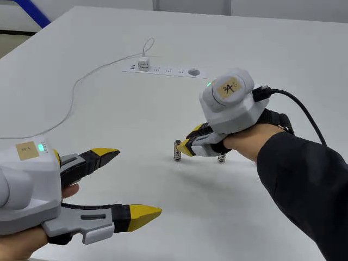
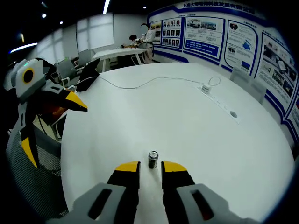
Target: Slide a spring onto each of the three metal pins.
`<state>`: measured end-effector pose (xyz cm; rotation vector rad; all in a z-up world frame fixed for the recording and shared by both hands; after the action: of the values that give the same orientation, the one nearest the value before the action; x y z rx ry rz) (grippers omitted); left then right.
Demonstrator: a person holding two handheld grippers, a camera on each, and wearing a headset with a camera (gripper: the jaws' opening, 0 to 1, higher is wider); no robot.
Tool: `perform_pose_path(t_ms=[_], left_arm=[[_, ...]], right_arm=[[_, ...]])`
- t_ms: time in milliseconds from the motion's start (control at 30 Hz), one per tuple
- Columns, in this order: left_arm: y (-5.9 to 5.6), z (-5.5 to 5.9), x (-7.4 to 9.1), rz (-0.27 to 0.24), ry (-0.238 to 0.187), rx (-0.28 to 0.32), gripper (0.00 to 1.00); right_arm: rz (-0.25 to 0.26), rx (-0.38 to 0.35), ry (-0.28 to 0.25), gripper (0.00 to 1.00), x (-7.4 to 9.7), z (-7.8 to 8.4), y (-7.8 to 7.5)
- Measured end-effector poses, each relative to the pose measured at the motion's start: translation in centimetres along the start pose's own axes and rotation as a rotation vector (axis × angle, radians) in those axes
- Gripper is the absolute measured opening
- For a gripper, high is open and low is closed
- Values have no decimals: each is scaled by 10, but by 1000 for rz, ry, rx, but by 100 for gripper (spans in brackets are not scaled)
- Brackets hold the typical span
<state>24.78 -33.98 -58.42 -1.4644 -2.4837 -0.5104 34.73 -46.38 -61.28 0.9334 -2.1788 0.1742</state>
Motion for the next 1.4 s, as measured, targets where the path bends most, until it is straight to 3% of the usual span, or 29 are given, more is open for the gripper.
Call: perform_pose_path(t_ms=[667,1400], left_arm=[[1,2,-1,12,15,-5,83],[3,0,-5,26,25,-14,83]], right_arm=[[26,-21,-50,22,50,39,-6],[146,-121,-151,27,117,77,-50]])
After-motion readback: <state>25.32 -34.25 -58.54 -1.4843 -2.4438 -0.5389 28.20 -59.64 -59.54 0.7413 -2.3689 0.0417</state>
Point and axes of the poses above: the centre of the closed fingertips' face, and the gripper's own axes: x roughly backward along the fingers, y roughly to its left, z roughly out of its underside, the point moved 4 cm from there along x, roughly backward along the fingers, and after that the axes turned 15 degrees about -x, right-handed, at the moved point
